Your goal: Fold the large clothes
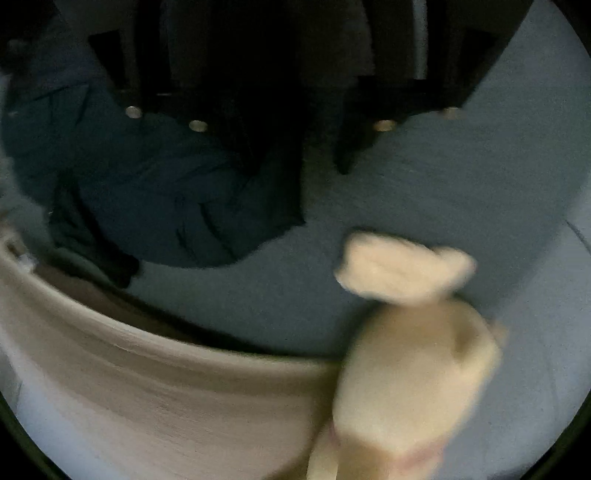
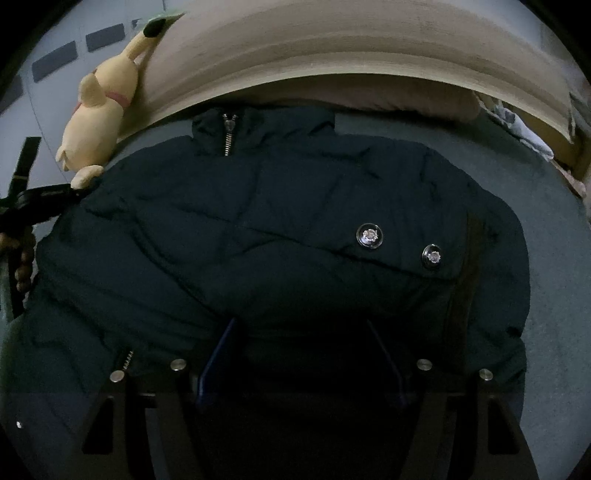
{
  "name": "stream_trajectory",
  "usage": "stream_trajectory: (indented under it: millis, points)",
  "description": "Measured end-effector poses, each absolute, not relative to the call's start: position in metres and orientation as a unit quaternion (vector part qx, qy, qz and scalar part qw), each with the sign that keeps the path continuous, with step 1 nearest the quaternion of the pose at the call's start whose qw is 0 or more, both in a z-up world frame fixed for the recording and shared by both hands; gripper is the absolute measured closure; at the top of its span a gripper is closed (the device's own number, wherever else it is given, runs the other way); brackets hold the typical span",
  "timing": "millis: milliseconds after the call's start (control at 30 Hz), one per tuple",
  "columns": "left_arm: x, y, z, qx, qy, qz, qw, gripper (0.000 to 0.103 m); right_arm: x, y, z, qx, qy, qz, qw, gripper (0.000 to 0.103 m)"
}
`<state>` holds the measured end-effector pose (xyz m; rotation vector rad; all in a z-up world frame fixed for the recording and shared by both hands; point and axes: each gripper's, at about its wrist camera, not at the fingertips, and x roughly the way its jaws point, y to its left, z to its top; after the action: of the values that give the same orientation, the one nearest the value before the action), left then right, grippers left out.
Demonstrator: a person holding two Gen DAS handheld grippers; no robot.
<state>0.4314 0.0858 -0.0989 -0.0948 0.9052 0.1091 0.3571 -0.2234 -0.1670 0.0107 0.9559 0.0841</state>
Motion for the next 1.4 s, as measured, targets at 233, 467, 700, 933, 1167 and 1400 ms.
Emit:
stream_trajectory:
  millis: [233, 467, 700, 933, 1167, 1400]
  points:
    - [0.360, -0.020, -0.035, 0.048, 0.320, -0.005, 0.946, 0.018, 0.354, -0.232, -0.164, 0.036, 0.459, 0.055, 0.886, 0.022]
    - [0.360, -0.099, -0.106, 0.086, 0.405, -0.044, 0.909, 0.018, 0.317, -0.307, -0.103, 0.178, 0.375, 0.043, 0.909, 0.022]
    - [0.370, -0.093, -0.118, 0.069, 0.412, -0.048, 0.907, 0.017, 0.352, -0.417, -0.148, 0.307, 0.434, -0.038, 0.847, 0.019]
    - [0.366, -0.092, -0.120, 0.048, 0.411, -0.057, 0.909, 0.016, 0.379, -0.396, -0.162, 0.227, 0.472, -0.014, 0.852, 0.087]
    - [0.367, -0.091, -0.122, 0.041, 0.407, -0.061, 0.911, 0.016, 0.376, -0.368, -0.124, 0.102, 0.448, -0.116, 0.880, 0.025]
    - [0.366, -0.082, -0.123, 0.004, 0.400, -0.079, 0.913, 0.015, 0.418, -0.260, -0.049, 0.007, 0.386, 0.021, 0.922, 0.025]
